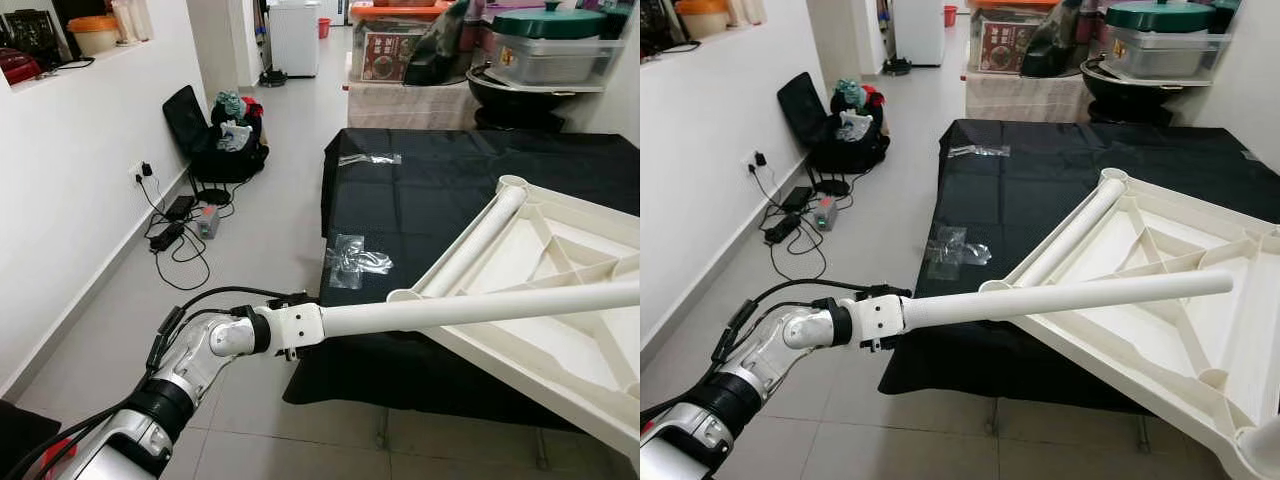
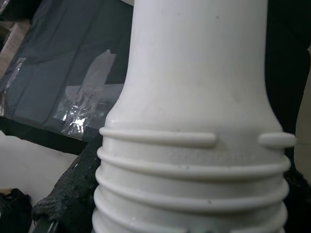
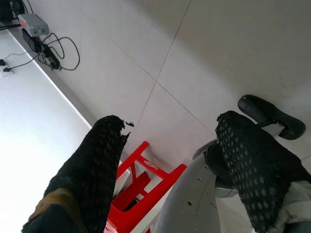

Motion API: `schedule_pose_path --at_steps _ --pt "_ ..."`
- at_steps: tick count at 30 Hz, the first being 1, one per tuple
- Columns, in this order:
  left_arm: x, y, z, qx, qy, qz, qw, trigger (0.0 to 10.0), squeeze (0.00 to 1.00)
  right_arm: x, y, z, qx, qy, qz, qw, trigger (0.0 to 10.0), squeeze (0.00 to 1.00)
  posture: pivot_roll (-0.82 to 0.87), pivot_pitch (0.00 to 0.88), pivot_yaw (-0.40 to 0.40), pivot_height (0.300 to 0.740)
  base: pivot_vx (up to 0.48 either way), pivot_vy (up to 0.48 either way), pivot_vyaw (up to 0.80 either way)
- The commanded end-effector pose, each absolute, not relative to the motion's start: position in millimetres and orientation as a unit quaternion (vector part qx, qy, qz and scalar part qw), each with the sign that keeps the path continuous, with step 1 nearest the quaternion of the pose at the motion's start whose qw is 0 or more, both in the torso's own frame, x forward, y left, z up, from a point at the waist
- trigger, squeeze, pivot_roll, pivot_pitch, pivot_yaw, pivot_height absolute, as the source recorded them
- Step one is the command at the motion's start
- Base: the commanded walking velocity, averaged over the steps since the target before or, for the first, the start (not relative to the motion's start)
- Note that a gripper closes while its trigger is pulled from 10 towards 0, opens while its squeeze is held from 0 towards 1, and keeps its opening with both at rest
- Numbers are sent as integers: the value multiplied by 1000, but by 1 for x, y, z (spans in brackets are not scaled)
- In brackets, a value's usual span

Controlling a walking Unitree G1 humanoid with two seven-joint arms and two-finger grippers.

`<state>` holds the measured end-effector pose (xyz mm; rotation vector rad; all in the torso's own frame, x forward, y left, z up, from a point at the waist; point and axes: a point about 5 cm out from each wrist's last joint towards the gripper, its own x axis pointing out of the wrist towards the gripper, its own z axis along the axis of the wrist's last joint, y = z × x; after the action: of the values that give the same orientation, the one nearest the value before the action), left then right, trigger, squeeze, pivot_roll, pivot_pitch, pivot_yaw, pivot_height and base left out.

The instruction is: Building children table

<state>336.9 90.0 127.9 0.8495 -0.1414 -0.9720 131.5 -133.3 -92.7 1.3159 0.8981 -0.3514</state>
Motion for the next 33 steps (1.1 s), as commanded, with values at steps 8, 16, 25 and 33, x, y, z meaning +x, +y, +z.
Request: schedule_pose_path --at_steps 8,16,25,33 --pt "350 93 165 372 -124 -410 823 10000 0 343 -117 227 567 -93 139 807 10000 0 52 0 0 740 0 0 0" --pt "353 98 180 366 -145 -389 833 10000 0 343 -116 227 566 -94 141 807 10000 0 59 0 -17 740 0 0 0" --pt "343 97 148 373 -97 -418 823 10000 0 344 -115 227 564 -93 142 808 10000 0 55 0 -11 740 0 0 0" --pt "341 95 140 373 -85 -424 821 10000 0 345 -115 227 562 -93 140 810 10000 0 53 0 -11 740 0 0 0"
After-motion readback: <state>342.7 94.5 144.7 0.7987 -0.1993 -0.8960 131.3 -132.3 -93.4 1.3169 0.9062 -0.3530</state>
